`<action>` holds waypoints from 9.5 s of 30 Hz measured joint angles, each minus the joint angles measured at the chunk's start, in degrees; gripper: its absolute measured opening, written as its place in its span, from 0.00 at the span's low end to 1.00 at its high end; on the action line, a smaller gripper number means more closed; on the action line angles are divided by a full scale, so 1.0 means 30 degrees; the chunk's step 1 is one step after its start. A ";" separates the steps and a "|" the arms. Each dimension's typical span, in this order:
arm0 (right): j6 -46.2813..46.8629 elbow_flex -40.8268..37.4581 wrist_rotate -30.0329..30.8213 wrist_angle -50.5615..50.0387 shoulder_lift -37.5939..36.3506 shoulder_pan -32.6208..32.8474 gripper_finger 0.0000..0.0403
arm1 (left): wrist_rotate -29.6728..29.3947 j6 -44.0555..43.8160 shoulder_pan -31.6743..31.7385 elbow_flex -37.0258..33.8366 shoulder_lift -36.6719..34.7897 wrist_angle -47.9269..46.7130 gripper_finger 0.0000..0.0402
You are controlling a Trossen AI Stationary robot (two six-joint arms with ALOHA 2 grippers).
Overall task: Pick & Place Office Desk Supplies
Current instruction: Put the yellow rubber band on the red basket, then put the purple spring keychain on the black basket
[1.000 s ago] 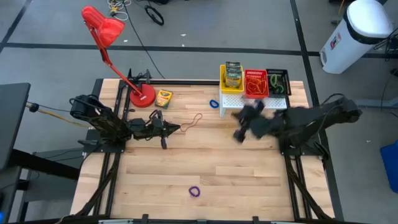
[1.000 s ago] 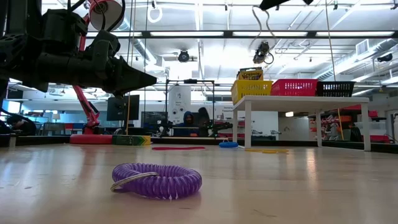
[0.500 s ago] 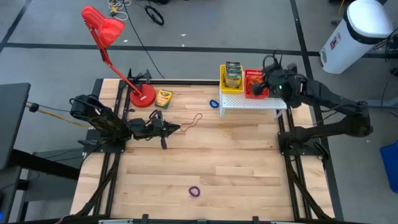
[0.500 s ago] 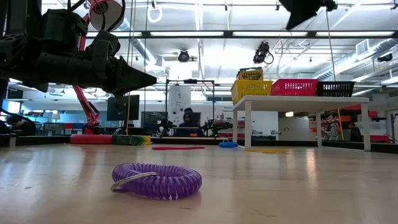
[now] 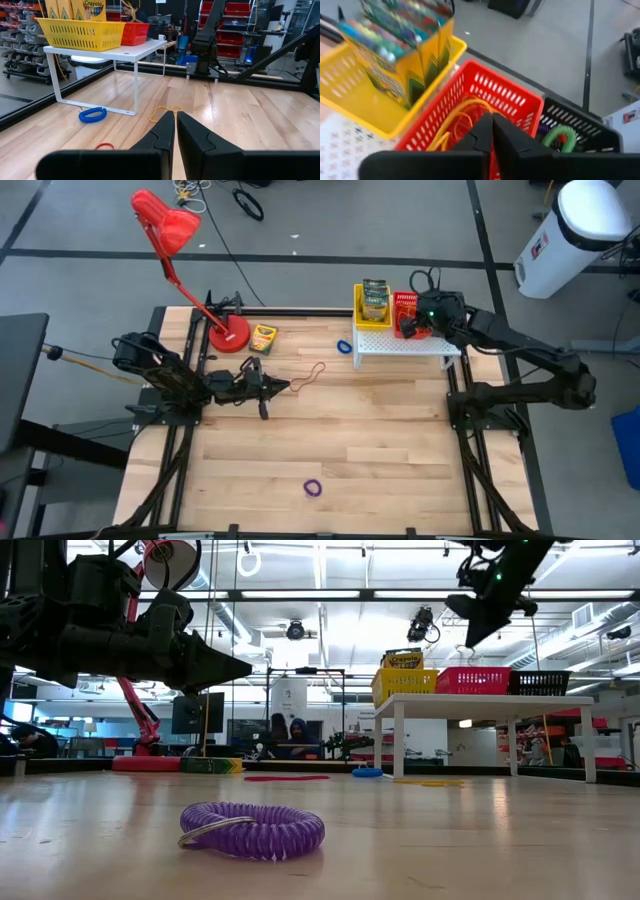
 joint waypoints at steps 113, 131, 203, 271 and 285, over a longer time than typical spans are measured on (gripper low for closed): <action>-0.7075 -1.1493 -0.1749 2.6991 0.3504 1.4647 0.02 | 0.7964 0.2274 0.8414 1.5304 0.0648 -3.2611 0.55; -0.7044 -1.1483 -0.1749 2.6469 0.3497 1.4595 0.02 | 0.7133 -0.4822 -0.5540 1.5086 0.2986 -2.6713 0.49; -0.1265 -1.1247 0.3502 2.5824 0.3504 1.9764 0.01 | -1.1778 -0.5998 -1.1553 0.8163 0.5848 -1.1231 0.03; 0.6842 -0.5139 -0.1250 3.1711 1.8265 1.3534 0.42 | -1.2016 -0.5510 -0.4773 0.7895 0.6986 -0.6884 0.03; 0.6718 -0.4398 -0.0991 3.1302 1.8255 1.3439 0.53 | -1.1659 -0.5034 -0.4630 0.7895 0.6983 -0.7442 0.03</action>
